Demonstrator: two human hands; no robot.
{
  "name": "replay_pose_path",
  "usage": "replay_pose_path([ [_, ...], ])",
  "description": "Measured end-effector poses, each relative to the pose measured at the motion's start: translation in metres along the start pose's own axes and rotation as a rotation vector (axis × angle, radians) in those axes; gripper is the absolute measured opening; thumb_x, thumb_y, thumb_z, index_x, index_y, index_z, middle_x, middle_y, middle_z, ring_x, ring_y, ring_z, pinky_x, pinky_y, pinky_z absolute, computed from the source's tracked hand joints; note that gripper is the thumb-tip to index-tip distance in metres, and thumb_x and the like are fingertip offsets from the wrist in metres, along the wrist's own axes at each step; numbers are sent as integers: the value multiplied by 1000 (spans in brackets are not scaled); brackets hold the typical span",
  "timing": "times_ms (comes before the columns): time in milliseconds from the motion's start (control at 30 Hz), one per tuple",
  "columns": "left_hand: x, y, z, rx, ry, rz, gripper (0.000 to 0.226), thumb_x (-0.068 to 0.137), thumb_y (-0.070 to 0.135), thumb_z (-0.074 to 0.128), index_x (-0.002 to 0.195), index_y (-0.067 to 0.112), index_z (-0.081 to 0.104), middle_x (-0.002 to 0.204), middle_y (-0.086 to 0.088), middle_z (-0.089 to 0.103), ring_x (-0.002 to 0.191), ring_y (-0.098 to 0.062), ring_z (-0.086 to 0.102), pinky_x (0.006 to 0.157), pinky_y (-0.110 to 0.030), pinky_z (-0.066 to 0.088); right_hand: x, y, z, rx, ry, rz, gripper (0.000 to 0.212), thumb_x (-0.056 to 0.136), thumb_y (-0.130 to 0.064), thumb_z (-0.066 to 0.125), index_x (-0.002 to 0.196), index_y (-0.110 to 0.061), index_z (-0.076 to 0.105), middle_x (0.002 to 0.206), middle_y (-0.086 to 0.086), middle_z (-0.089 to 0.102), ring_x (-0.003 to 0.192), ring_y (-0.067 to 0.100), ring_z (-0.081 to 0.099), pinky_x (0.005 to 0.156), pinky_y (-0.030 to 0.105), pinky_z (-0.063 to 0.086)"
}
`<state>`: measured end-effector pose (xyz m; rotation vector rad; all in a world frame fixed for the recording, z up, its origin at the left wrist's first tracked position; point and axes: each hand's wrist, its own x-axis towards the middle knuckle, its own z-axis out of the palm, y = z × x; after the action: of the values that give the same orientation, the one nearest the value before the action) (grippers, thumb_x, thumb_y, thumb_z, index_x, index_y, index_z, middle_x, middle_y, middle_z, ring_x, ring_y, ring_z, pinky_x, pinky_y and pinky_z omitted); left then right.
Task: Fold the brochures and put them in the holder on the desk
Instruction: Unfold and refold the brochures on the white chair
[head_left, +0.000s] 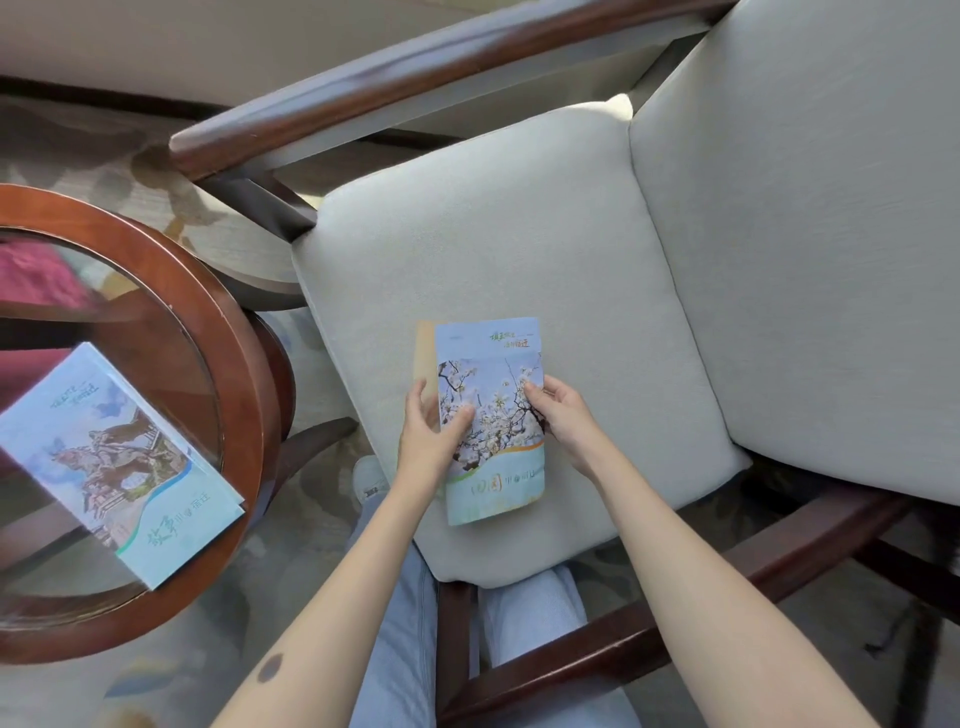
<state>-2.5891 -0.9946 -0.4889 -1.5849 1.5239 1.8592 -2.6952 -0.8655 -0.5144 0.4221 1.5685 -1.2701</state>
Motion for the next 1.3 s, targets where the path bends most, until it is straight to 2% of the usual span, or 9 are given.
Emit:
replay_pose_path([
  [100, -7, 4, -5, -28, 1, 69, 25, 88, 11, 60, 112, 13, 55, 115, -9, 64, 111, -25, 61, 92, -36, 51, 1, 0, 7, -72, 30, -21, 27, 94, -13, 52, 117, -1, 56, 111, 16, 63, 85, 15, 63, 75, 23, 54],
  [233, -16, 4, -15, -70, 75, 104, 12, 91, 11, 56, 102, 15, 59, 102, -10, 69, 90, -22, 66, 78, -34, 55, 3, 2, 17, -284, 77, -89, 32, 89, -14, 61, 118, -2, 55, 109, 11, 61, 99, 16, 54, 82, 19, 45],
  [300, -17, 5, -21, -81, 119, 105, 15, 91, 12, 55, 105, 10, 59, 103, -13, 70, 90, -24, 67, 81, -39, 54, 2, 4, 24, -295, 54, -72, 38, 88, -13, 61, 123, -2, 51, 109, 6, 57, 100, 14, 52, 77, 11, 44],
  [533, -20, 2, -51, -173, 179, 123, 23, 92, 11, 54, 114, 2, 55, 115, -17, 65, 106, -30, 63, 91, -42, 51, -2, 8, 54, -255, -18, 27, 30, 89, -7, 58, 118, 0, 54, 92, 6, 61, 81, 16, 59, 80, 35, 51],
  [733, -20, -12, -89, -199, 460, 138, 23, 90, 6, 53, 113, 4, 57, 97, -6, 59, 77, -9, 57, 58, 0, 42, -2, 5, 99, -330, 79, -17, 28, 87, -5, 60, 114, 2, 58, 78, -3, 57, 69, 8, 56, 60, 18, 47],
  [933, -22, -27, -140, -254, 535, 195, 16, 89, 7, 56, 104, 11, 59, 91, -2, 59, 72, -3, 57, 60, -3, 45, -11, -2, 160, -435, 120, -170, 26, 87, -8, 60, 112, -2, 62, 85, 5, 60, 65, 8, 57, 54, 9, 45],
  [1100, -30, -30, -182, -366, 619, 281, 14, 89, 6, 55, 100, 13, 58, 84, 3, 56, 73, -6, 56, 65, -8, 48, -23, -11, 219, -485, 135, -275, 22, 86, -10, 61, 107, -6, 65, 92, 16, 67, 76, 20, 61, 71, 28, 51],
  [1200, -34, -34, -211, -380, 707, 313, 14, 90, 6, 55, 100, 14, 58, 87, 2, 57, 76, -3, 56, 68, -7, 46, -30, -14, 259, -491, 136, -336, 18, 84, -10, 63, 102, -9, 64, 85, 5, 62, 78, 15, 58, 61, 12, 46],
  [1300, -36, -43, -241, -331, 819, 328, 15, 89, 7, 55, 103, 10, 60, 90, -2, 58, 76, -2, 53, 71, -9, 44, -35, -11, 299, -538, 138, -384, 19, 83, -12, 65, 101, -8, 66, 75, -6, 59, 76, 11, 57, 72, 21, 47],
])
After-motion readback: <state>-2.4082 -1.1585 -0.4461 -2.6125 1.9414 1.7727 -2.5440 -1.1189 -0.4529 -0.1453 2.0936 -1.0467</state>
